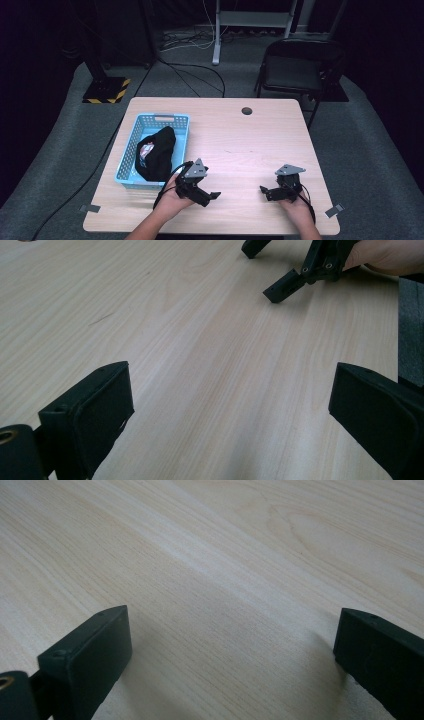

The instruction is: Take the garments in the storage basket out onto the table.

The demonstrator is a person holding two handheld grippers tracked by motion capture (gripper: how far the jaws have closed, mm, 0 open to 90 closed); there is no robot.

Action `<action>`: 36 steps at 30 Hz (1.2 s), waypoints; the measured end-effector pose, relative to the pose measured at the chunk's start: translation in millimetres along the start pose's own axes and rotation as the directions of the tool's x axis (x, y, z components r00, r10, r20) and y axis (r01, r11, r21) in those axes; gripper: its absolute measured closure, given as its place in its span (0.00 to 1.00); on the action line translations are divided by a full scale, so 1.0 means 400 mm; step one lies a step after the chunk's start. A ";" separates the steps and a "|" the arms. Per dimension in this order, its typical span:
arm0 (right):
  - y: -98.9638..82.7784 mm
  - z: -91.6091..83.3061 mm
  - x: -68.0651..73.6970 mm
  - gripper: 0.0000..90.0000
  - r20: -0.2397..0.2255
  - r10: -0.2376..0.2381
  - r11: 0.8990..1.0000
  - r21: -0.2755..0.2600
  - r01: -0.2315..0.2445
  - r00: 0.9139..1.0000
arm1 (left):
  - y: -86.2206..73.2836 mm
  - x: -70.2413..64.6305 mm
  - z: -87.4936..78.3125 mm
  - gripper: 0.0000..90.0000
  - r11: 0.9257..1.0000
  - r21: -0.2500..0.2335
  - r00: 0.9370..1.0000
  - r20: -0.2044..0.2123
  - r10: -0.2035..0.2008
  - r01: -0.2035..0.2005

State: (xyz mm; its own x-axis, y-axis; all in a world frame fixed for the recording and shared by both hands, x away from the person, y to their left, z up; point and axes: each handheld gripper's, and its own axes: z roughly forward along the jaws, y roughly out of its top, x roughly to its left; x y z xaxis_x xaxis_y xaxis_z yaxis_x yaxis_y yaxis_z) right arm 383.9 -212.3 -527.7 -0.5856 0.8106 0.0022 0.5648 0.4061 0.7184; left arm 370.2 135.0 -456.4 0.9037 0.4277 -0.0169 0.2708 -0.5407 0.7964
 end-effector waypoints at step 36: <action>0.000 0.000 0.000 0.02 0.000 0.000 1.000 0.000 0.000 1.000 | -0.010 0.064 -0.068 0.05 0.997 -0.049 0.994 -0.081 -0.071 0.068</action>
State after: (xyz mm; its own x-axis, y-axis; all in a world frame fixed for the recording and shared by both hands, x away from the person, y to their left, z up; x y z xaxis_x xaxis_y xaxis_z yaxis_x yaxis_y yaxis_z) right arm 383.9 -212.3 -527.7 -0.5854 0.8108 0.0023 0.5650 0.4059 0.7183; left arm 383.4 168.0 -443.5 0.8524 0.5223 -0.0250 0.3150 -0.4747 0.8218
